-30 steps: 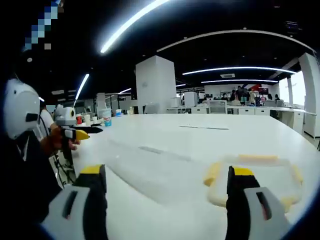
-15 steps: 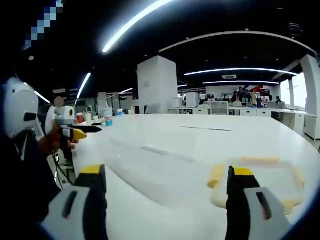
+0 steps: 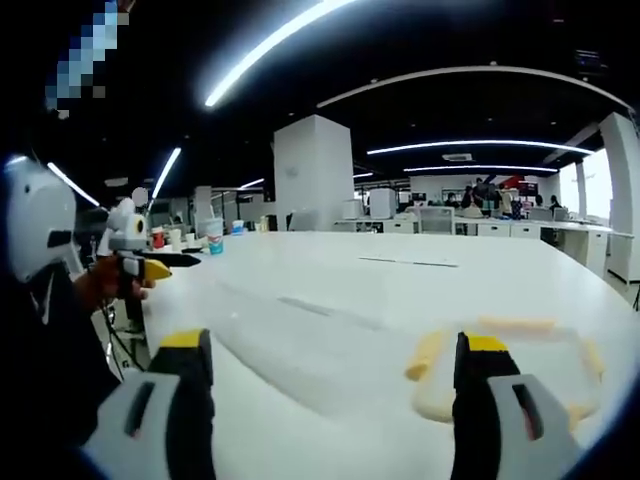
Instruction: Snap each plastic latch of the storage box into its locked position after aligning the lid with the box until every specified latch is closed and the lid sits flush.
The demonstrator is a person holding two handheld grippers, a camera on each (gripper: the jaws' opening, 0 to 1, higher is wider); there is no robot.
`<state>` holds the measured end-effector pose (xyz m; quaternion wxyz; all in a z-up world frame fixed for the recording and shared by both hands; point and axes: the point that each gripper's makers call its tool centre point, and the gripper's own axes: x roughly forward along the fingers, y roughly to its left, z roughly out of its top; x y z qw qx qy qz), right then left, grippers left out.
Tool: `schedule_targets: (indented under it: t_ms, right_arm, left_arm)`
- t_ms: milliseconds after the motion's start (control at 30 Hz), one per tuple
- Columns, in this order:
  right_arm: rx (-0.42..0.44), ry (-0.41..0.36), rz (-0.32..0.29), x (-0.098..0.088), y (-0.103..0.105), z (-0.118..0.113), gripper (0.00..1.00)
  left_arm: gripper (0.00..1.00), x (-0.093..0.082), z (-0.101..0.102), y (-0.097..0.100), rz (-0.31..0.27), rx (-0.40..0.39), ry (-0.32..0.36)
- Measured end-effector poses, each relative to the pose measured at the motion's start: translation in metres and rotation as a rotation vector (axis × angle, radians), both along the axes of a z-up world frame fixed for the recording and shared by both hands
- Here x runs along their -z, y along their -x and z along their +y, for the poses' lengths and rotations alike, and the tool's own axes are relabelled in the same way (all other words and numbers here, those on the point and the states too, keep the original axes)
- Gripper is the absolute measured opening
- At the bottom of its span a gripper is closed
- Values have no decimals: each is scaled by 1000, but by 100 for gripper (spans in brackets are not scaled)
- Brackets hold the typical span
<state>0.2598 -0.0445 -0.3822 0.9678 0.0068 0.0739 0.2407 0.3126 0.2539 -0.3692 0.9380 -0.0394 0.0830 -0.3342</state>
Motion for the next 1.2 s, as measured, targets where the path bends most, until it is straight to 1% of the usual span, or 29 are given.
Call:
schedule_targets:
  t_ms: [200,367,500,633,733,933,1200]
  right_arm:
    - [-8,6,-11,-5,-1,1,100]
    - [-13,3,-17,-7,-2,2,100]
    - [-23,6,-10,-7,-3,6,100]
    - [-47,-5,-8,-8,-2,12,100]
    - [-63,7,-7,-7,-1,15,99]
    - [-59,0,-19,-12,-1,14,99]
    - [-56,10,-27,-12,-3,13,100]
  left_arm:
    - [100,-8,0,1,-11,-1,-2]
    - [100,-7,3,1,-7,-12,6]
    - [100,-7,4,2,-6,-15,1]
    - [100,-10,7,1,-11,-19,11]
    - [100,-11,7,2,-9,-16,17]
    - [100,-10,6,2,-11,-12,5]
    - [100,-16,4,2,-26,-16,4]
